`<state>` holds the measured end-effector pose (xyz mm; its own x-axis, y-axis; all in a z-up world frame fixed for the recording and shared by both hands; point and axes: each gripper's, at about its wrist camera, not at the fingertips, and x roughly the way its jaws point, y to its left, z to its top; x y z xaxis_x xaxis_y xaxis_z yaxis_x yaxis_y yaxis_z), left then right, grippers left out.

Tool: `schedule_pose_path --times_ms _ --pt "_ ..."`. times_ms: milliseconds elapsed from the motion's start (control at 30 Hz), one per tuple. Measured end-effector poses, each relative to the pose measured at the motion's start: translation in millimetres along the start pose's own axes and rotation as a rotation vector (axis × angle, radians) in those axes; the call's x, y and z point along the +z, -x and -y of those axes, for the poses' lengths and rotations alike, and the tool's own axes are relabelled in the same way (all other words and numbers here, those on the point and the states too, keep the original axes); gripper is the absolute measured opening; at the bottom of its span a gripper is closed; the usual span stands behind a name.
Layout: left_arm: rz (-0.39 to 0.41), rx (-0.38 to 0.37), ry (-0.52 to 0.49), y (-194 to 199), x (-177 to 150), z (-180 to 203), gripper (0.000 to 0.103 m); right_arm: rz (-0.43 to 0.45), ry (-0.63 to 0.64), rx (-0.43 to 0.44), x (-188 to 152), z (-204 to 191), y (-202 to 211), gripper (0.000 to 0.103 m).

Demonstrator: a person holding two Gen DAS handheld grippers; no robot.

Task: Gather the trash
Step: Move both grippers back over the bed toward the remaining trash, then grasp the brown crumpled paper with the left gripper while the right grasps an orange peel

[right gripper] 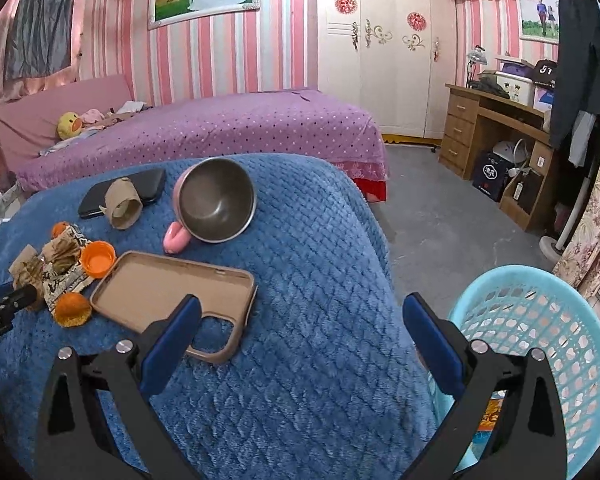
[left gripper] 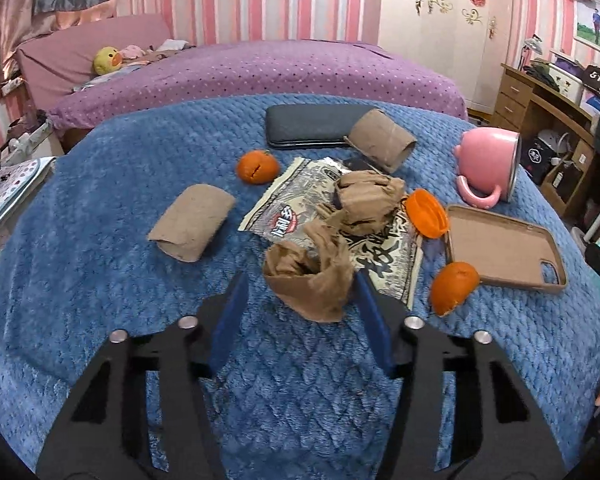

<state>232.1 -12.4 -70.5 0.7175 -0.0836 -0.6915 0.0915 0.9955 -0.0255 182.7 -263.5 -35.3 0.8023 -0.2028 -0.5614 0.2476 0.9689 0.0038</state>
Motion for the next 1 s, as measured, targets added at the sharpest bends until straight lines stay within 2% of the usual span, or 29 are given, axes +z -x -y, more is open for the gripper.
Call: schedule_pose_path --times_ms 67,267,500,667,867,1000 --pt "0.007 -0.015 0.001 2 0 0 0.044 0.006 0.002 -0.004 0 -2 2 0.098" --pt "0.042 -0.022 0.001 18 2 -11 0.042 0.010 -0.002 0.038 -1 -19 10 0.098" --pt "0.062 0.056 -0.008 37 3 -40 0.042 0.006 0.055 0.138 1 -62 13 0.098" --pt "0.051 0.130 0.042 35 0 -66 0.042 -0.022 0.096 0.209 -3 -98 12 0.097" --pt "0.052 0.187 0.037 35 -1 -84 0.042 -0.100 0.199 0.268 -10 -143 -6 0.083" --pt "0.037 0.196 0.051 31 -1 -91 0.042 -0.160 0.220 0.304 -13 -161 -18 0.064"
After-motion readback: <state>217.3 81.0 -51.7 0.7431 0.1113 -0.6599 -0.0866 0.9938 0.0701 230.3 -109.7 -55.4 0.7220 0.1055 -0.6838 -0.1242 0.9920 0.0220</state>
